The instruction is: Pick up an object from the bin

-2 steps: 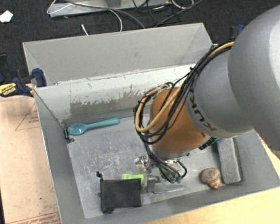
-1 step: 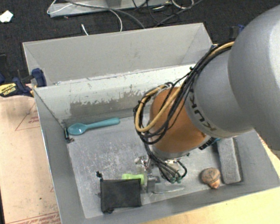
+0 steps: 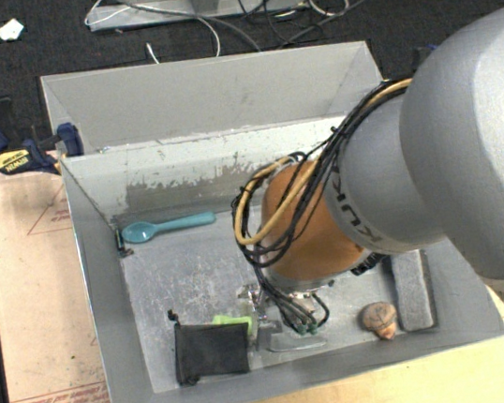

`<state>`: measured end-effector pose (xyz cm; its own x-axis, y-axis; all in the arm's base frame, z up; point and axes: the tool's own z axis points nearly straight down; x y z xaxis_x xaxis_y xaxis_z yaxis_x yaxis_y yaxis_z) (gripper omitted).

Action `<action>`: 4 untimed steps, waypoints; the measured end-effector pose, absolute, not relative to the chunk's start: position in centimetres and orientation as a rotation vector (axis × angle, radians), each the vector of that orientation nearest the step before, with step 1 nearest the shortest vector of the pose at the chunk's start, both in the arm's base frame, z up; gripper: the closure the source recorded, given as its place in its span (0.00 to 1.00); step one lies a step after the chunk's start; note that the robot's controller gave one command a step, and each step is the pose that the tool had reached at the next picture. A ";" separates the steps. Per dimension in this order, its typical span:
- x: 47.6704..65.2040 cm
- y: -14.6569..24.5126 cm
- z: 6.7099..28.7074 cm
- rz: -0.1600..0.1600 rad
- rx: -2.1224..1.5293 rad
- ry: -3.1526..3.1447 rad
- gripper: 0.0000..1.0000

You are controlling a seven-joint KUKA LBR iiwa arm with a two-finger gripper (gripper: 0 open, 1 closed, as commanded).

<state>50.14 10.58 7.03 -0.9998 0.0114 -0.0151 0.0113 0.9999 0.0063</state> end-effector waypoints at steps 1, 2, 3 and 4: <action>49.9 12.8 7.0 0.010 0.176 3.121 1.00; 49.3 14.1 7.0 0.012 0.363 3.105 1.00; 49.8 13.6 13.1 0.009 0.373 3.109 1.00; 50.0 13.9 12.6 0.014 0.376 3.103 1.00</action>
Offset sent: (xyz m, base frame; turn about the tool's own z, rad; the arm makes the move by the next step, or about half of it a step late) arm -0.0114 0.0391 -0.0003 0.2323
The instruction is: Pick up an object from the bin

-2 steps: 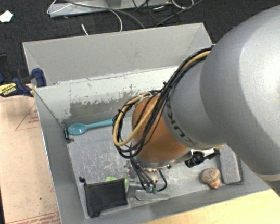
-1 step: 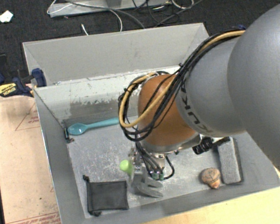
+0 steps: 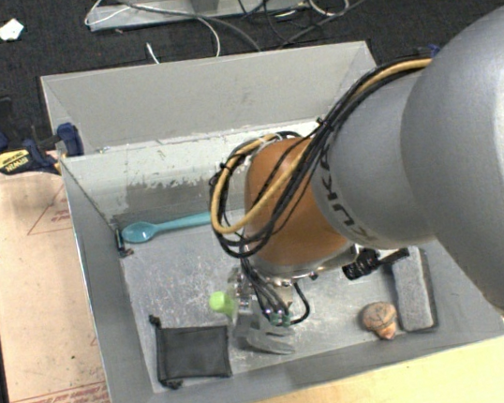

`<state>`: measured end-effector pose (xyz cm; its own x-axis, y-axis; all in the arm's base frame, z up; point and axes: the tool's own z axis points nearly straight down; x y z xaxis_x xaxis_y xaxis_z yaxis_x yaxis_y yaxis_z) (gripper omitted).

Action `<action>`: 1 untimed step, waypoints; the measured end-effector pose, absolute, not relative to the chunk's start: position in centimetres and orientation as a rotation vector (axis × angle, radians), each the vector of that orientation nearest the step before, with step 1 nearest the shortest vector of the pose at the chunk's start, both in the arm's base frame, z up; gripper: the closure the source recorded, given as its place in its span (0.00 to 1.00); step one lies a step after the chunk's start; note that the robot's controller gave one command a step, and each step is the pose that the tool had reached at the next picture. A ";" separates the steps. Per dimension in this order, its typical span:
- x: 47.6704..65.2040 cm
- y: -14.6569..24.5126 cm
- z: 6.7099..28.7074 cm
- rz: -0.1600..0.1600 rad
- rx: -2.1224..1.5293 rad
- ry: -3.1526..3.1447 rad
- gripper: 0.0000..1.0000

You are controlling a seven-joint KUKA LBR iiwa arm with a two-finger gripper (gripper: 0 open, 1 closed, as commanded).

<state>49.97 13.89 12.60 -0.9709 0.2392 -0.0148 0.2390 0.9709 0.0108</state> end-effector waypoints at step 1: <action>49.6 13.8 17.9 0.007 0.339 3.116 1.00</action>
Offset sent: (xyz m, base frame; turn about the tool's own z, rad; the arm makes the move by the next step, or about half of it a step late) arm 0.0655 0.0176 -0.0560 -0.1968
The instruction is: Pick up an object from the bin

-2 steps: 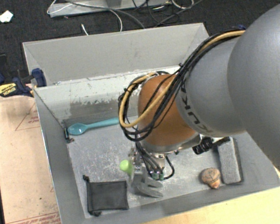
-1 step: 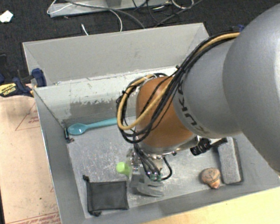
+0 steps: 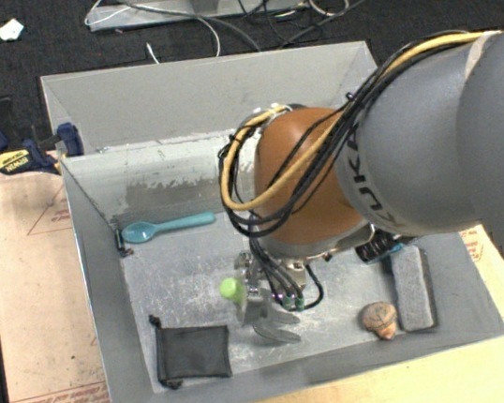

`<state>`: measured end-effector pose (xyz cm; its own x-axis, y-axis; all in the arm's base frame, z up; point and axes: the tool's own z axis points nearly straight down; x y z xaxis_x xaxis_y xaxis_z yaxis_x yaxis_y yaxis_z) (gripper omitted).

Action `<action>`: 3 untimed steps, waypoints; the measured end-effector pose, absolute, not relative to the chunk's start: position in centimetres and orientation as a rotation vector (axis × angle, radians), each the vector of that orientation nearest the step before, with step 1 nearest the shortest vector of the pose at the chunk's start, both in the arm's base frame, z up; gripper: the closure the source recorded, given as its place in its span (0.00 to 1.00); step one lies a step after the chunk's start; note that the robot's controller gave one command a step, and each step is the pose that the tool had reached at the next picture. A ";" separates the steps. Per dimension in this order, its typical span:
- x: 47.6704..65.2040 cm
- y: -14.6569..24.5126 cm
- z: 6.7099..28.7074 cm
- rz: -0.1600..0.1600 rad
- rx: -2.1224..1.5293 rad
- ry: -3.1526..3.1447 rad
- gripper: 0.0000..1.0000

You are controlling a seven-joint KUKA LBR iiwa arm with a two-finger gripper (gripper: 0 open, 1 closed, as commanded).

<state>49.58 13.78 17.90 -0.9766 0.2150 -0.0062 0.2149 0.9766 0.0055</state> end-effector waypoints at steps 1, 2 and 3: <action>56.0 15.5 8.3 0.008 0.086 3.134 0.00; 56.6 15.7 7.0 0.005 0.069 3.141 0.00; 54.5 15.4 7.2 0.005 0.031 3.144 1.00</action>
Offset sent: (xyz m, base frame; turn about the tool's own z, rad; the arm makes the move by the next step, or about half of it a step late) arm 0.0000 0.0000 0.0000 0.0000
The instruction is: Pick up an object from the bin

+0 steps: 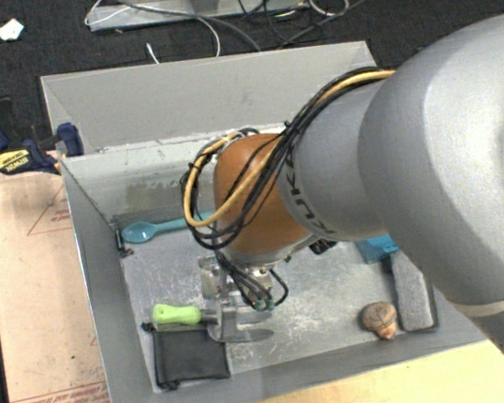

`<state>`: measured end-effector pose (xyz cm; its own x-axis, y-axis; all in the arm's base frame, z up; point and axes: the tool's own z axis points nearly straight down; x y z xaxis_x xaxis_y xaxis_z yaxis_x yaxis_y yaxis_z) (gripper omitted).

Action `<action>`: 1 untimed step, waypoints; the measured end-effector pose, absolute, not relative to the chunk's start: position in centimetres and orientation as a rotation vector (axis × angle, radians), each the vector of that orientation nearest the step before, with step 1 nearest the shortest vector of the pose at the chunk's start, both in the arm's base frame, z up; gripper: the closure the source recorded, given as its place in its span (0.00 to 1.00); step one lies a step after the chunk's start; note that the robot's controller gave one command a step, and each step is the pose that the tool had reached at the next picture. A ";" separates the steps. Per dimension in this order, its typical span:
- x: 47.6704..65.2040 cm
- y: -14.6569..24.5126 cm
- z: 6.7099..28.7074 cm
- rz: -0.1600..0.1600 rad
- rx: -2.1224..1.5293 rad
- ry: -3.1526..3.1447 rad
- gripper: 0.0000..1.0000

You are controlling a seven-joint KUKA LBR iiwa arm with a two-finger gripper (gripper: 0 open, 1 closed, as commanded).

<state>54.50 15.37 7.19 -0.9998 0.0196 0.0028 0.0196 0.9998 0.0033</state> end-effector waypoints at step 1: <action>54.5 15.4 7.2 -0.005 -0.029 -3.139 1.00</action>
Offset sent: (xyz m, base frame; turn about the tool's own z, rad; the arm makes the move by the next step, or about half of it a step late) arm 0.0000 0.0000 0.0000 0.0000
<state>54.50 15.37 7.19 -0.9998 0.0186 0.0027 0.0186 0.9998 0.0031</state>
